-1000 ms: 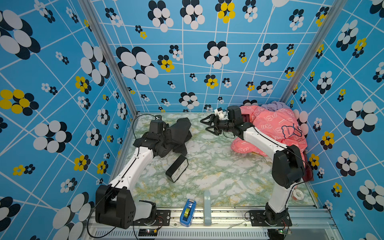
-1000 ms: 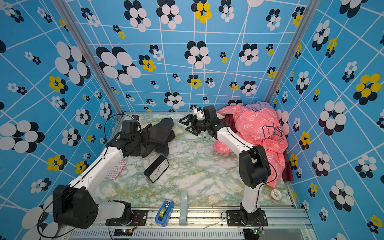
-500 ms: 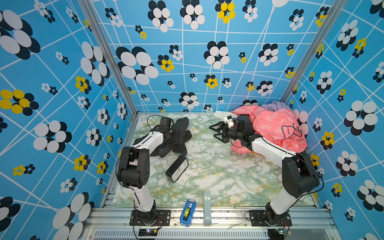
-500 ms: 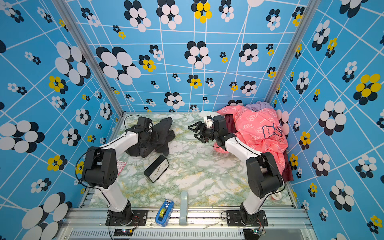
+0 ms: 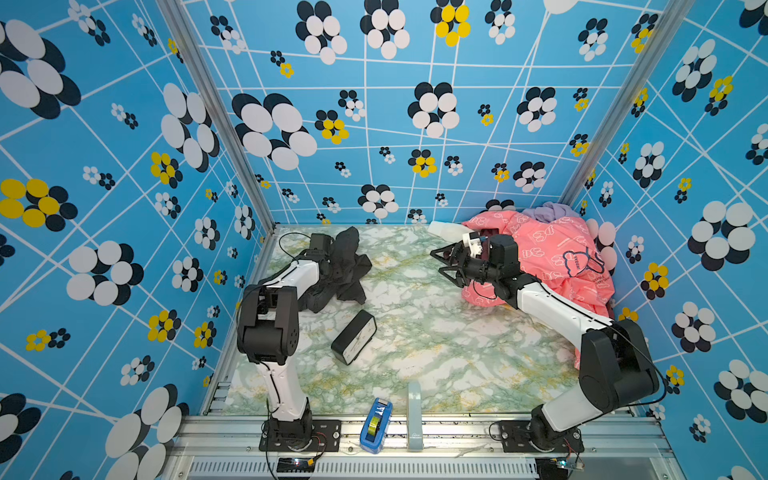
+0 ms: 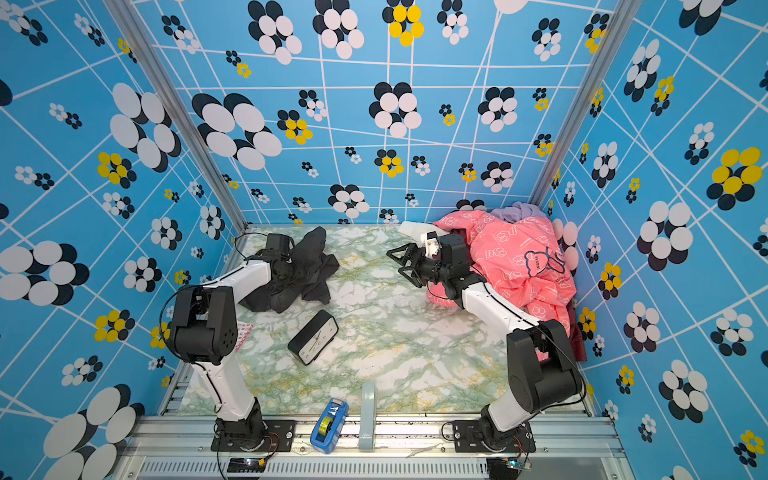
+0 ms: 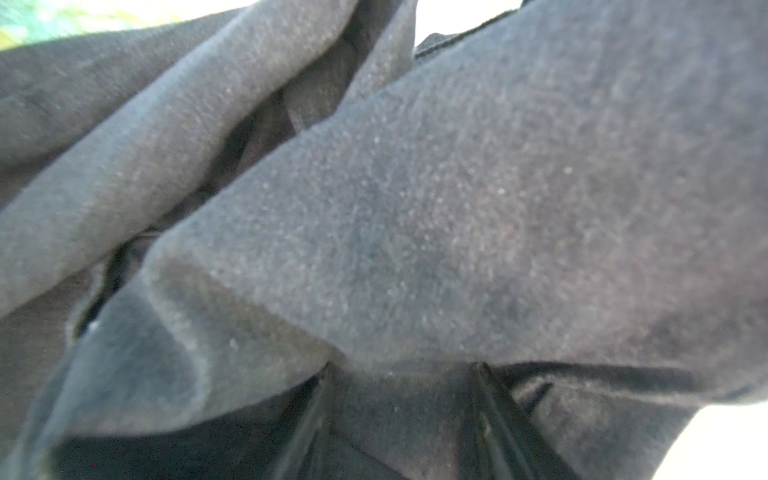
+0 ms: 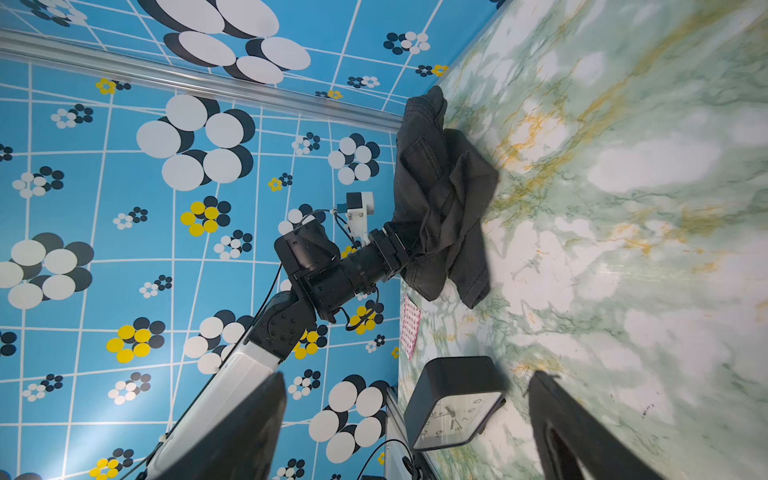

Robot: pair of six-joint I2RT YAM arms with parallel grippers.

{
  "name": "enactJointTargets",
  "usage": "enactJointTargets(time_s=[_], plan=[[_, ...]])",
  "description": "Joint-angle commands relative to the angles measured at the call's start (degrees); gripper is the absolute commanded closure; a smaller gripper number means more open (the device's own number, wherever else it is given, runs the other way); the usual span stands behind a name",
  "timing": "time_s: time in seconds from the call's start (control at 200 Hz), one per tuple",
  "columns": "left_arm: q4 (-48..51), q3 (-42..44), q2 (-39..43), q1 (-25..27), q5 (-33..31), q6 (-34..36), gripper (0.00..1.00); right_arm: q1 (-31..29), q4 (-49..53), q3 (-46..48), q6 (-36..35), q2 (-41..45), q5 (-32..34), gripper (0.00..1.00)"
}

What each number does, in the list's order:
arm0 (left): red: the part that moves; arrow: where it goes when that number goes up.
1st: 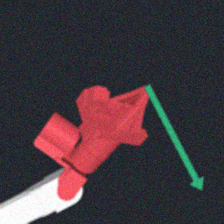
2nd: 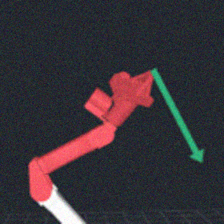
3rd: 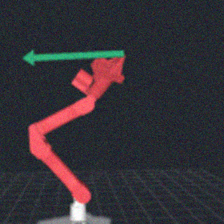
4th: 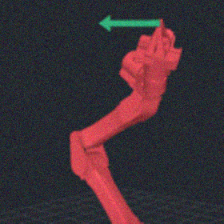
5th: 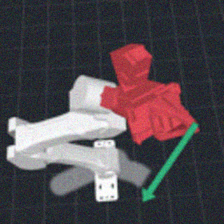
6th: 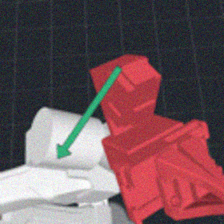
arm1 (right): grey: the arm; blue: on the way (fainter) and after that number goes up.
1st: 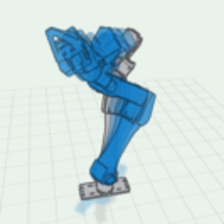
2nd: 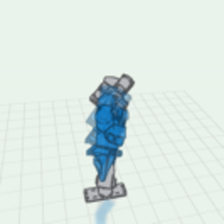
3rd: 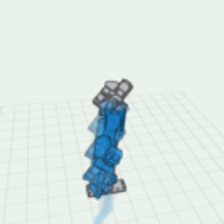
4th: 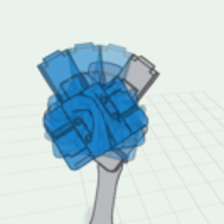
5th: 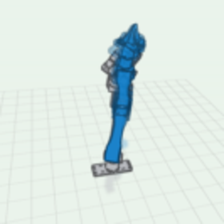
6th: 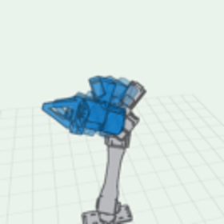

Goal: Pick out a specific cloth from the pile

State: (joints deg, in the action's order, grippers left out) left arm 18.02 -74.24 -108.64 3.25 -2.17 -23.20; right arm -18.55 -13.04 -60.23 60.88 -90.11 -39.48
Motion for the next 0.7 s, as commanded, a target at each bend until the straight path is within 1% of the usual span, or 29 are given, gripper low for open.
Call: enactJointTargets(time_s=[0.0,0.14,0.205,0.255,0.27,0.32,0.395,0.475,0.535,0.6,0.65,0.695], plan=[[-2.05,1.76,2.24,0.05,-1.07,-0.54,0.39,0.31,-0.06,0.61,-0.89,2.88,0.64,0.06],[-4.09,3.59,10.68,2.39,-1.49,1.5,0.22,0.29,2.98,0.28,-3.57,4.9,1.46,0.02],[-5.09,4.52,15.64,3.86,-2.02,2.82,0.11,0.35,5.31,-0.16,-5.6,6.16,1.67,0.01],[-6.12,5.64,20.32,4.99,-2.46,3.87,0.05,0.59,8.08,-0.79,-8.03,7.47,1.96,0.01],[-6.35,6.0,21.74,5.25,-2.63,4.13,0.0,0.69,9.21,-1.01,-8.9,7.95,2.2,0.01],[-5.79,6.99,26.56,6.17,-3.58,4.88,0.01,1.13,13.79,-2.1,-12.55,9.92,3.39,0.01],[-4.05,8.51,34.11,7.52,-5.97,6.87,0.01,2.27,23.86,-4.54,-19.21,13.13,7.2,0.01],[-3.61,12.48,41.92,8.0,-7.57,8.89,0.01,3.94,33.01,-6.38,-26.84,16.71,12.9,0.01],[-4.01,16.67,47.3,8.01,-7.58,10.53,0.01,5.6,37.81,-6.23,-31.61,19.28,18.87,0.01],[-5.95,21.83,51.51,7.85,-6.13,12.78,0.01,7.51,39.49,-4.26,-36.15,21.89,24.64,0.01],[-6.55,24.99,53.55,7.88,-4.99,14.36,0.01,8.93,38.65,-1.4,-38.36,23.73,29.52,0.01],[-6.43,27.42,54.65,7.92,-5.34,15.18,0.01,10.38,36.55,1.61,-40.03,25.13,33.13,0.01]])
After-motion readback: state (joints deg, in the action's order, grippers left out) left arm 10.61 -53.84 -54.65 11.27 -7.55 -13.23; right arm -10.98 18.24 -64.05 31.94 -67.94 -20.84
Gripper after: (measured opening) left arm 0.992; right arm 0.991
